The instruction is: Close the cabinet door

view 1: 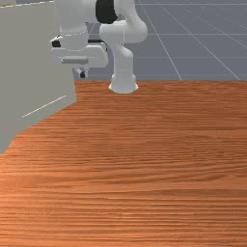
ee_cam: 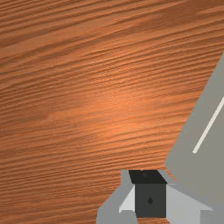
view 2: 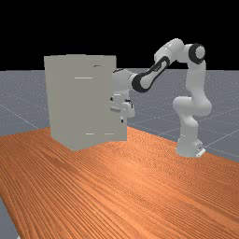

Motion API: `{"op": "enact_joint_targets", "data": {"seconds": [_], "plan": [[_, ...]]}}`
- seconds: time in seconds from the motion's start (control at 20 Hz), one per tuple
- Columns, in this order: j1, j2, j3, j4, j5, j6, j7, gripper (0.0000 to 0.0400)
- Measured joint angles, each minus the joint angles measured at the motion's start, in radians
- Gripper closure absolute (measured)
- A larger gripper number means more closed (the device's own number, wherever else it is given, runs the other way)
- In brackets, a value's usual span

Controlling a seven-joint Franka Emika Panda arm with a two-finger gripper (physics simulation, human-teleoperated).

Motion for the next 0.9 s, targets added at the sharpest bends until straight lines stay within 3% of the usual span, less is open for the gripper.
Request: {"op": "enact_joint_targets", "data": {"seconds": [0.2, 0.6, 0.9], "plan": [[-0.052, -0.011, -0.119, -0.004, -0.007, -0.002, -0.070, 0.0400], [0.040, -0.018, -0.245, -0.002, -0.024, 0.010, -0.108, 0.0400], [0.101, -0.024, -0.302, 0.000, -0.020, 0.011, -0.090, 0.0400]]}}
